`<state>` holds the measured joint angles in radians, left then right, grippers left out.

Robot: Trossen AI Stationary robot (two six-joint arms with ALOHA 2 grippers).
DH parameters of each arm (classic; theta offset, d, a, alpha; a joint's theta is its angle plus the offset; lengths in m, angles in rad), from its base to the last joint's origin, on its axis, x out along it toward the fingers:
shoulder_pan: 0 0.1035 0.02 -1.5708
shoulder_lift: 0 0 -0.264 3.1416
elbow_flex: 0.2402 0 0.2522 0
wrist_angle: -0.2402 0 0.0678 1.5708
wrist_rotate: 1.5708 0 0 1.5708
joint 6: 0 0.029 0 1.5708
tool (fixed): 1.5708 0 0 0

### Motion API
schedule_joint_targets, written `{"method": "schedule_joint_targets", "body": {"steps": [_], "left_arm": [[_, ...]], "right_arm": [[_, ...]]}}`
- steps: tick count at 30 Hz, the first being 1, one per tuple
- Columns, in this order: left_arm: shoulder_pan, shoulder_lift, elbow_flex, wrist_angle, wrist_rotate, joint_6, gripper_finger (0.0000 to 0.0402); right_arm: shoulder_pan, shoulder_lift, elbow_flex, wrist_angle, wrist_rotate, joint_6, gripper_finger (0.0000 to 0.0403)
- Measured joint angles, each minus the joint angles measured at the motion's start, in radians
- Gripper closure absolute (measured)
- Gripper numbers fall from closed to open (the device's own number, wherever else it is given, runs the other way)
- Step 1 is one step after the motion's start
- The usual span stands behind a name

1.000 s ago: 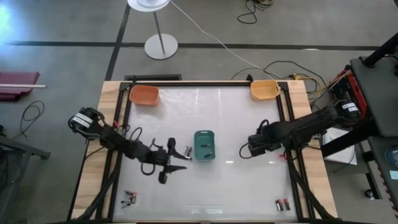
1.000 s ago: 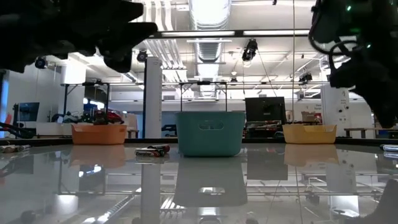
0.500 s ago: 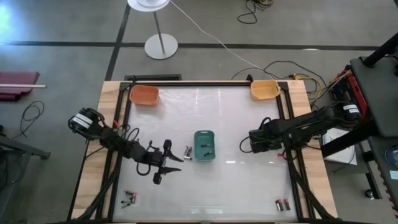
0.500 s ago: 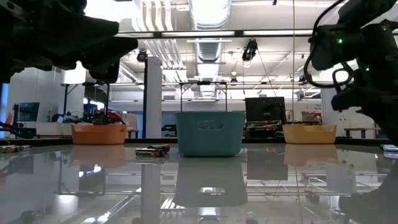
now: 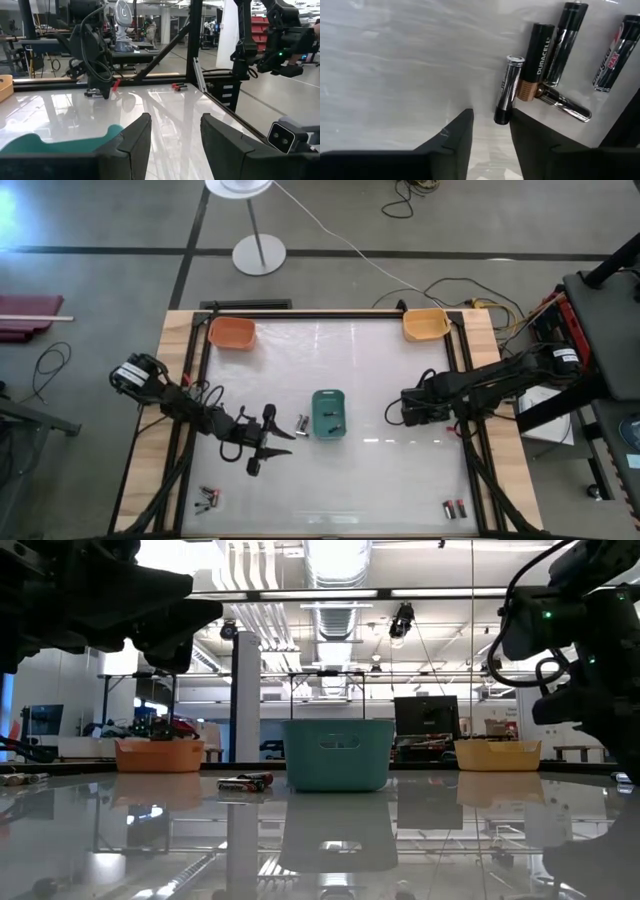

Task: Sort batteries
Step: Put the black battery into the yellow bin

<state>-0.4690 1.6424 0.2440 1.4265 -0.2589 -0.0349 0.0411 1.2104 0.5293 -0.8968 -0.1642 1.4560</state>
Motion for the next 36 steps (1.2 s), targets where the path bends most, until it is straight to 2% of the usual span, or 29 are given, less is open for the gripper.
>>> {"method": "schedule_joint_targets", "body": {"steps": [10,17,25,30,36], "left_arm": [[0.000,0.000,0.000,0.000,0.000,0.000,0.0251],[0.000,0.000,-0.004,0.000,-0.001,0.004,0.0251],[0.002,0.000,-0.018,-0.045,-0.020,0.003,0.0251],[0.003,0.000,-0.018,-0.046,-0.020,0.004,0.0251],[0.007,0.000,-0.018,-0.049,-0.023,0.008,0.0251]], "right_arm": [[0.000,0.001,0.000,0.006,0.023,0.011,0.0372],[0.000,0.005,0.031,0.008,0.058,0.007,0.0381],[-0.035,0.004,0.205,-0.001,0.095,-0.086,0.0382],[-0.157,0.003,0.320,-0.119,0.160,-0.223,0.0382],[-0.441,0.016,0.417,-0.171,0.199,-0.471,0.0383]]}}
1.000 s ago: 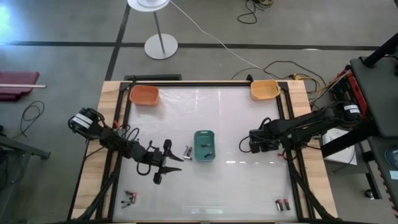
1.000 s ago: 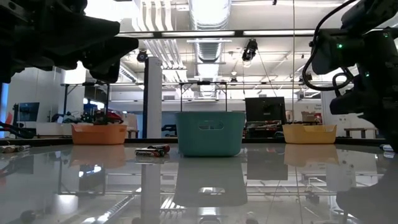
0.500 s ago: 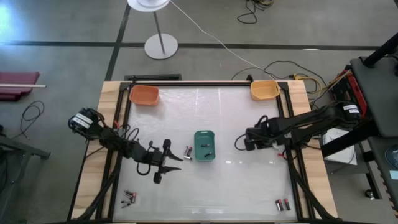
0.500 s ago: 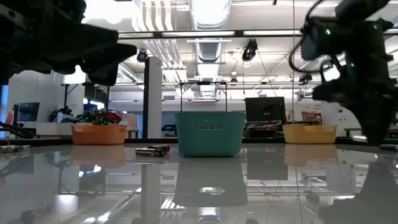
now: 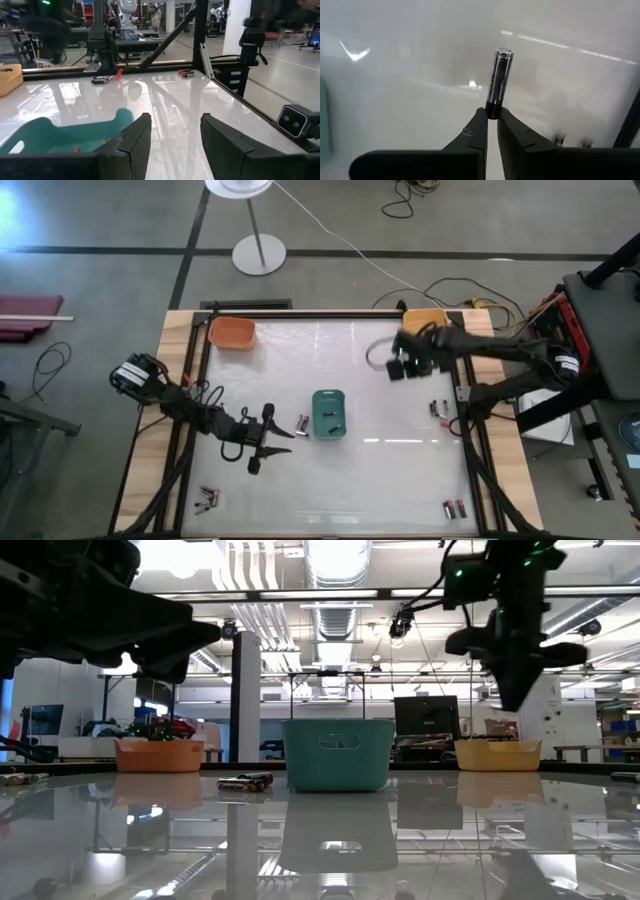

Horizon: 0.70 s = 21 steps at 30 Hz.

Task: Sort batteries
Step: Put the black battery into the yellow bin

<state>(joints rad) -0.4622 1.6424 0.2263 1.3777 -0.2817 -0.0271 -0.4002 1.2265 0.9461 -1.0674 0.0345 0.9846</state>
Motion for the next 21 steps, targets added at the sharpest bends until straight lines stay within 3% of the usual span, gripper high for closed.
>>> {"method": "schedule_joint_targets", "body": {"steps": [5,10,16,21], "left_arm": [[0.001,0.000,0.000,-0.006,0.000,0.008,0.0251],[0.002,0.000,0.000,-0.005,0.000,0.022,0.0251],[0.002,0.000,0.000,-0.033,0.000,0.001,0.0251],[0.002,0.000,0.000,-0.070,0.000,-0.028,0.0251]], "right_arm": [[-0.236,0.092,0.075,0.020,0.093,-0.183,0.0383],[-0.401,0.276,0.183,0.060,0.122,-0.302,0.0383],[-0.515,0.459,0.297,0.044,0.137,-0.379,0.0383],[-0.573,0.540,0.362,0.044,0.146,-0.406,0.0383]]}}
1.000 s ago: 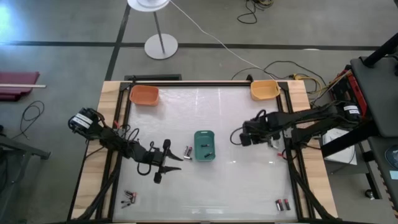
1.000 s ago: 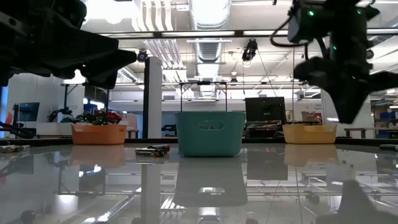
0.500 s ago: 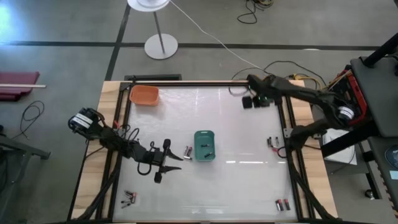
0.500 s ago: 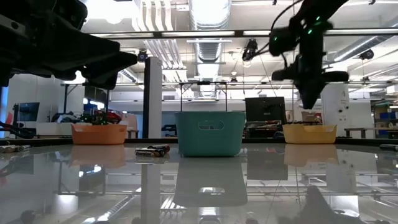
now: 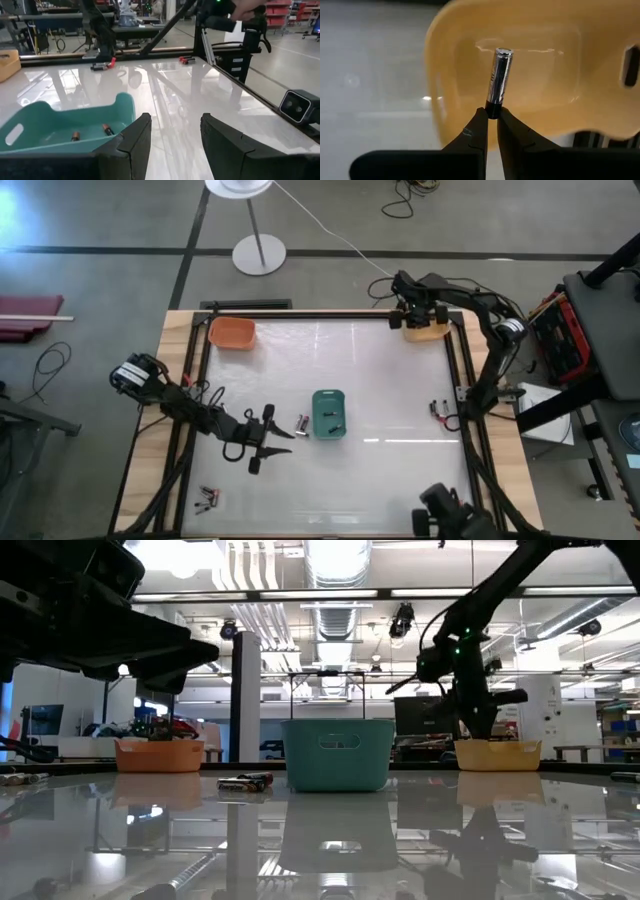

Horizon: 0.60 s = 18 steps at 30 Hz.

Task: Sort batteries
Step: Put the black battery into the yellow bin

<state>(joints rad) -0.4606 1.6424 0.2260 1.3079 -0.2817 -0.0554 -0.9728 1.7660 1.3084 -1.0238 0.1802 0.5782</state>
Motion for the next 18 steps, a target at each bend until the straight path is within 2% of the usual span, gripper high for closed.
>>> {"method": "schedule_joint_targets", "body": {"steps": [13,18], "left_arm": [[-0.001,0.000,0.000,-0.002,0.039,0.029,0.0251],[-0.001,0.000,0.000,0.018,0.038,0.041,0.0251]], "right_arm": [[-0.051,0.150,0.017,0.019,-0.030,-0.022,0.0382],[-0.047,0.156,0.018,0.018,0.004,-0.022,0.0348]]}}
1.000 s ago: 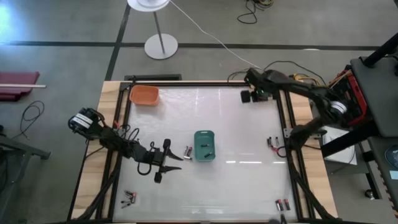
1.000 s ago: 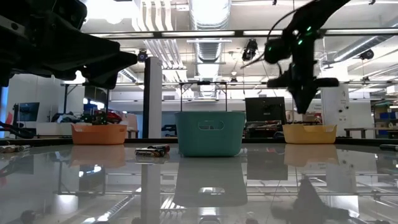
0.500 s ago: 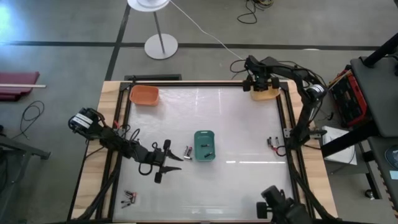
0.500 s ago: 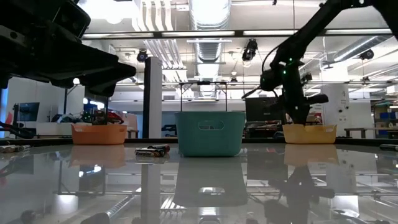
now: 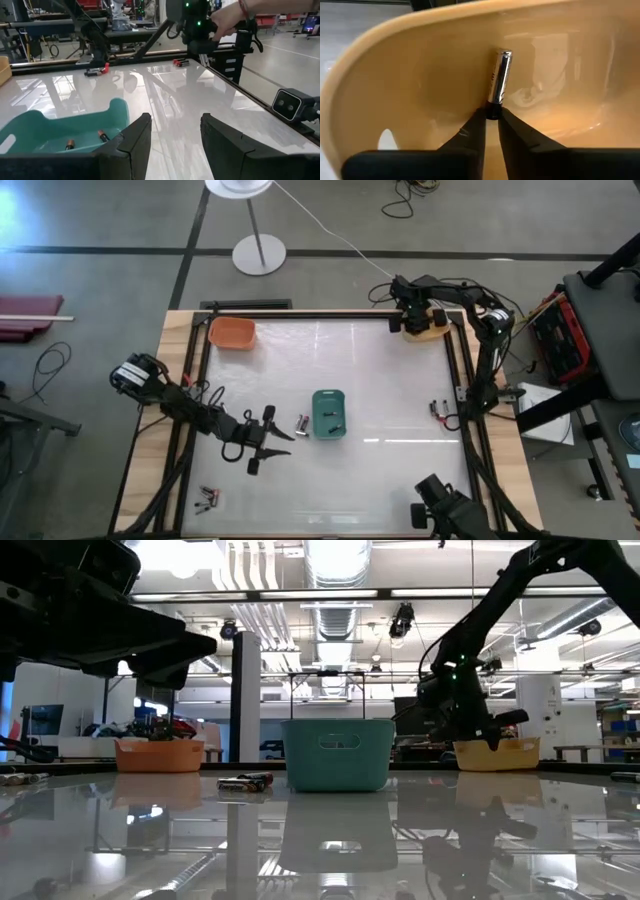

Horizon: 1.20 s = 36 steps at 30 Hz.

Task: Sort batteries
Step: Put the black battery into the yellow bin

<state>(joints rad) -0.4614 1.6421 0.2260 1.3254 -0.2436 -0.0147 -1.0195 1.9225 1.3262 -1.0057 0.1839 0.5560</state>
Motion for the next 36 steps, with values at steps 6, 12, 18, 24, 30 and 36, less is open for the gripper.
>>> {"method": "schedule_joint_targets", "body": {"steps": [6,12,18,24,30,36], "left_arm": [[0.000,-0.003,0.000,-0.005,0.000,-0.015,0.0251],[-0.001,-0.008,0.000,-0.007,-0.002,-0.037,0.0251],[-0.007,-0.008,0.000,-0.021,0.027,-0.066,0.0251],[-0.011,-0.008,0.000,-0.053,0.027,-0.106,0.0251],[-0.023,-0.008,0.000,-0.062,0.028,-0.101,0.0251],[-0.023,-0.008,0.004,-0.063,0.028,-0.070,0.0251]], "right_arm": [[0.005,-0.117,-0.005,0.001,0.059,-0.001,0.0278],[0.097,-0.322,-0.031,-0.045,0.177,-0.003,0.0235],[0.417,-0.529,-0.155,-0.183,0.217,0.101,0.0221],[0.735,-0.711,-0.374,-0.236,0.071,0.436,0.0222],[0.863,-0.763,-0.592,-0.239,-0.067,0.659,0.0240],[0.896,-0.697,-0.613,-0.191,-0.102,0.650,0.0256]]}}
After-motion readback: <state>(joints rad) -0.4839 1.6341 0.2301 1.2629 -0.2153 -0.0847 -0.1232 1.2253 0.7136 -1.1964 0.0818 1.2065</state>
